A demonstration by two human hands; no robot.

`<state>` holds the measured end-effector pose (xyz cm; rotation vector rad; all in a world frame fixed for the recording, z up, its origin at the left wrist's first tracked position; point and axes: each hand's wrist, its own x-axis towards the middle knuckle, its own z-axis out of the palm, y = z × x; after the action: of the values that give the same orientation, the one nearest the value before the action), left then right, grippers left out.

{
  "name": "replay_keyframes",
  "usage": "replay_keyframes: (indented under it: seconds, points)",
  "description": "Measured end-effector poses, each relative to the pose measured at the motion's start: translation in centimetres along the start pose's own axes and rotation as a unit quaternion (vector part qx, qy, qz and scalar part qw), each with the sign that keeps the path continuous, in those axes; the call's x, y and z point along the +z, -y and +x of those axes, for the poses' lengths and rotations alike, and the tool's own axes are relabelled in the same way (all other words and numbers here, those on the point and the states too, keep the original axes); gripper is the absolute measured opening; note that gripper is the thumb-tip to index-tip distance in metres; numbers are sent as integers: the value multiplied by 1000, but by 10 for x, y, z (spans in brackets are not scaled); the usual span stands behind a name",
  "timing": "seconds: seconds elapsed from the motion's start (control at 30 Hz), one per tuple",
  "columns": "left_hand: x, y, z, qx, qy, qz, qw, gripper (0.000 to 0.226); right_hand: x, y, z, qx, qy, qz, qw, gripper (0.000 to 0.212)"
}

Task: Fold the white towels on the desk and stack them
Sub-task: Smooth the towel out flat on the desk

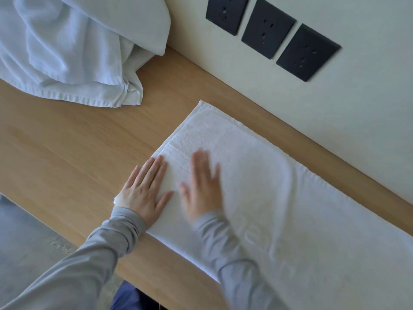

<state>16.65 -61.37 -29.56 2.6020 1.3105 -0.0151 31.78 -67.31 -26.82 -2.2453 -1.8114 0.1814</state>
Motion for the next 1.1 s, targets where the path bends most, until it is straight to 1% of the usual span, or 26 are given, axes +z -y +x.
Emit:
replay_keyframes:
  seconds: [0.07, 0.13, 0.23, 0.33, 0.43, 0.5, 0.57, 0.63, 0.7, 0.73, 0.8, 0.87, 0.93, 0.97, 1.03, 1.1]
  points:
    - [0, 0, -1, 10, 4, 14, 1000, 68, 18, 41, -30, -49, 36, -9, 998, 61]
    - [1, 0, -1, 5, 5, 10, 1000, 71, 27, 40, -54, -65, 71, -43, 994, 59]
    - [1, 1, 0, -3, 1, 1, 1000, 75, 18, -17, -69, -58, 106, -80, 989, 60]
    - [1, 0, -1, 2, 1, -3, 1000, 73, -4, -100, -69, -43, 106, -105, 988, 61]
    - [0, 1, -1, 5, -1, -9, 1000, 73, -30, -183, -65, 36, 107, -120, 986, 63]
    - [0, 1, -1, 7, 0, -4, 1000, 74, -43, -233, -66, 132, 89, -119, 980, 63]
    - [1, -1, -1, 5, 0, 2, 1000, 78, -53, -271, -69, 241, 79, -109, 961, 58]
    - [2, -1, -2, -1, -2, 9, 1000, 83, -59, -290, -68, 316, 89, -102, 939, 56]
    - [1, -3, -1, -6, 3, 15, 1000, 87, -64, -285, -61, 342, 90, -98, 930, 58]
    - [0, -6, 0, -10, 4, 13, 1000, 88, -65, -274, -58, 335, 72, -92, 935, 57]
    - [-3, -23, -1, -8, -18, 2, 1000, 86, -63, -235, -54, 272, 15, -74, 959, 56]
    - [-4, -54, -4, 16, -37, -11, 999, 76, -55, -179, -59, 181, -5, -55, 982, 55]
    - [2, -92, -7, 59, -33, -31, 997, 67, -39, -123, -74, 111, 13, -34, 993, 57]
    - [7, -110, -9, 82, -28, -41, 995, 63, -29, -101, -84, 90, 25, -28, 995, 56]
    - [16, -136, -13, 112, -21, -44, 993, 58, -15, -74, -107, 84, 44, -36, 995, 53]
    - [24, -146, -15, 114, -13, -25, 993, 59, -9, -75, -128, 103, 52, -56, 992, 53]
